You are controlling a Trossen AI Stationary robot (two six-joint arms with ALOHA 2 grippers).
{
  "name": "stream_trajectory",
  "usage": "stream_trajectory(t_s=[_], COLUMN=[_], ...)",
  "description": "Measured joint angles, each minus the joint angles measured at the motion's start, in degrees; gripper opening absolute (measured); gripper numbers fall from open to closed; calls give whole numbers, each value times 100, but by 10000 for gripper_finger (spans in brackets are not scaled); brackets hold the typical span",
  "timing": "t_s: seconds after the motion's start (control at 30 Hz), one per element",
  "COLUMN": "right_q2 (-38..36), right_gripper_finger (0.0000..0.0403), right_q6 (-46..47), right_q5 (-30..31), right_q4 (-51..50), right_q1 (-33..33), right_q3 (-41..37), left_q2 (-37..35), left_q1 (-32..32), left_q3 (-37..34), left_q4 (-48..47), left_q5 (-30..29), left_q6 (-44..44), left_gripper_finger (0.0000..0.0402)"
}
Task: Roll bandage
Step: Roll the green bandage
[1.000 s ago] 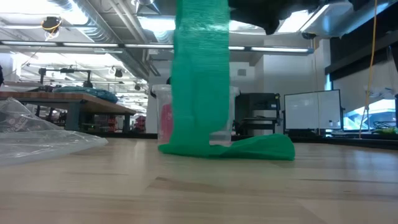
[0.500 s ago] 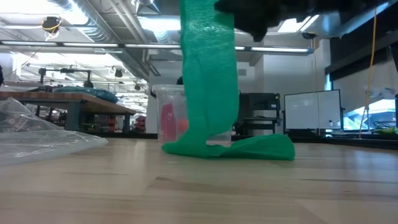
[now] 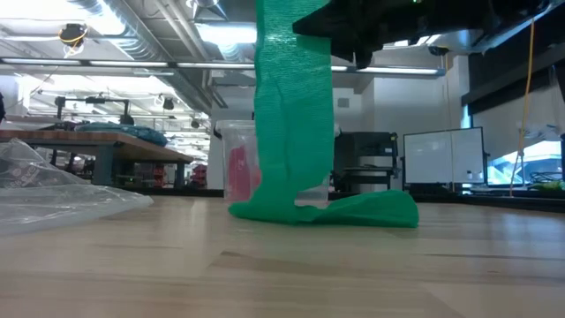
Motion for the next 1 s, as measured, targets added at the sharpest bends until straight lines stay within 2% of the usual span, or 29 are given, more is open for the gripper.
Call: stream_trajectory(t_s=[0.07,0.17,0.23,0.37,0.73,0.87,1.0], right_q2=[0,0,-35,-195,-308,-308,-310], right_gripper_finger=[124,42,13,15,5,6,5], right_q6=[-31,-137,-261,-308,-665,-1081,-1630], right_q5=[-5,-136,-261,-178,-513,-492,-415], right_q4=[-19,-134,-373,-639,-870,-1222,-2267], right_q1=[4,4,14,183,859,1141,1441], right_q3=[0,1,2,2,28,428,1185], left_q2=[0,0,0,-33,-176,-149,-149], left_q1=[0,0,1,-44,-90,-90,-90], left_q3=[0,0,0,0,0,0,0], left_q4=[4,15,15,12,4,-169,-348], left_q5=[0,0,-4,-196,-1497,-2040,-2242], left_q6=[2,-8,-38,-23,277,544,665], left_gripper_finger=[12,12,12,12,12,5,5])
